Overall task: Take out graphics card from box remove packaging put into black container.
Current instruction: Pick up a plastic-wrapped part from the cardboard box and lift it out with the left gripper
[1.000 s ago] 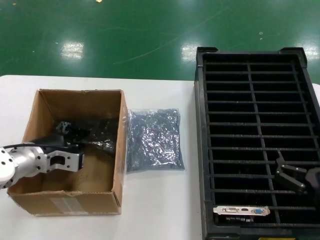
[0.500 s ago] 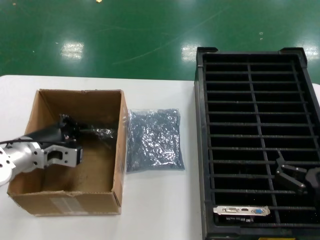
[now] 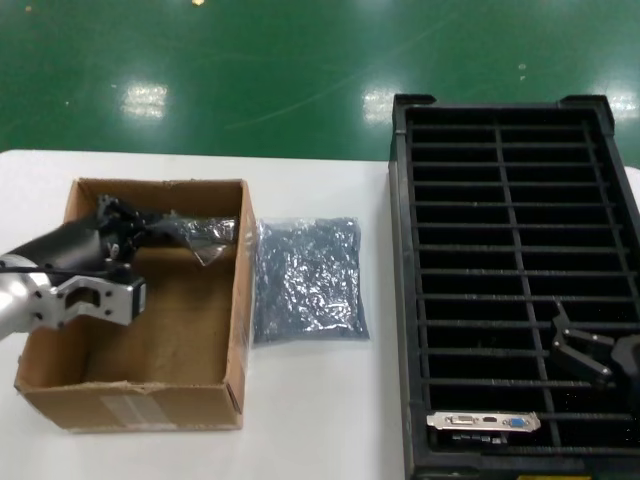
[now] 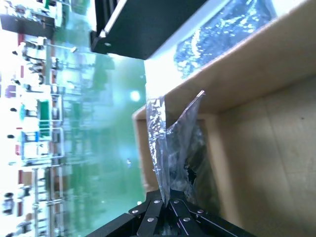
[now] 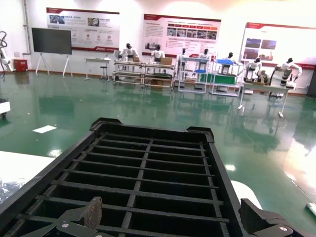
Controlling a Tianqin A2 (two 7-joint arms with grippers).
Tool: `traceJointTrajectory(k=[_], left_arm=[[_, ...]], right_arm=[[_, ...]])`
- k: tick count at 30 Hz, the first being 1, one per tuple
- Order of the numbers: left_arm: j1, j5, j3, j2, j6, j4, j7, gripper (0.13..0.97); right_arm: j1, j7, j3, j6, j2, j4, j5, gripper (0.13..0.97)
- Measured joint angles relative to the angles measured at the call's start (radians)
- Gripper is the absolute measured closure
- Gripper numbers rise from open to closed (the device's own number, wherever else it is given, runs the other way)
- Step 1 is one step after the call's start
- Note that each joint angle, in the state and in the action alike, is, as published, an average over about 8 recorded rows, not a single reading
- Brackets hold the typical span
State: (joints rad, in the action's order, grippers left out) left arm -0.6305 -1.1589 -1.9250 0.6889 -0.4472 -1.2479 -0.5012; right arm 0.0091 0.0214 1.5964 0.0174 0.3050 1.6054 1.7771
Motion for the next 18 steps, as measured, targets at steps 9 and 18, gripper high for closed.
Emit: traceJointTrajectory(k=[9,18], left_arm=[[0.132,0.077,0.113,0.08,-0.004,-0.232,0.121,0.957],[0.249,0.065,0.201,0.139,0.007,-0.401,0.174,0.957]], right_arm=[[0.0,0.0,0.0,0.0,0.0,0.0,0.0,0.129],[0.0,0.0,0.0,0.0,0.0,0.0,0.0,0.129]])
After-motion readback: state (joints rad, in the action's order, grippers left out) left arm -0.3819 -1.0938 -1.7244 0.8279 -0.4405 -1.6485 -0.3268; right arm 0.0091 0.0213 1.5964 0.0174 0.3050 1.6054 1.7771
